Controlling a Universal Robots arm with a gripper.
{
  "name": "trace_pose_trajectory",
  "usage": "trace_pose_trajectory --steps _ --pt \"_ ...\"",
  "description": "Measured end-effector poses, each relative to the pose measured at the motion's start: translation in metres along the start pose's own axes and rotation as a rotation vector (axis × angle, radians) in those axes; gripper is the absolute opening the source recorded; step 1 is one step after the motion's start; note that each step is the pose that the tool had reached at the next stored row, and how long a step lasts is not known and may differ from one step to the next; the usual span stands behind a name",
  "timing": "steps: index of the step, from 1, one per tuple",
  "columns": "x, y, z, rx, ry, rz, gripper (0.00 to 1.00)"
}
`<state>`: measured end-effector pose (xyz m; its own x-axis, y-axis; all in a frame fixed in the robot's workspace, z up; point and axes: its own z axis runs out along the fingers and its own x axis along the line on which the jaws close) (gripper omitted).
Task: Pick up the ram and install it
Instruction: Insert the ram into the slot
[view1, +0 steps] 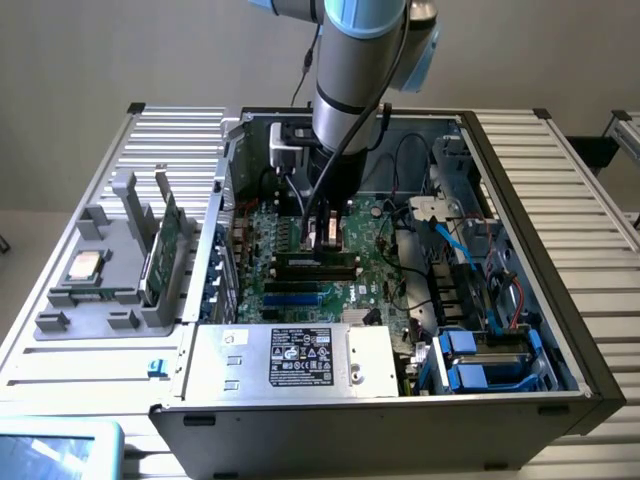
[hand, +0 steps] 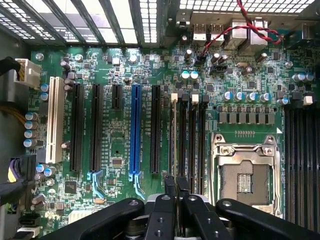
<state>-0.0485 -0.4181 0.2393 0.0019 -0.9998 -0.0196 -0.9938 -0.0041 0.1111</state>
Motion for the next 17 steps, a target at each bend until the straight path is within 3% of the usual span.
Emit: trace_pose_trajectory --steps 12,17 --pt "0.0000 -0.0002 0.0014 0.0001 0.0001 0.000 0.11" --pt "0.0001 -0.0001 0.0024 0.0059 0.0000 0.002 0.11"
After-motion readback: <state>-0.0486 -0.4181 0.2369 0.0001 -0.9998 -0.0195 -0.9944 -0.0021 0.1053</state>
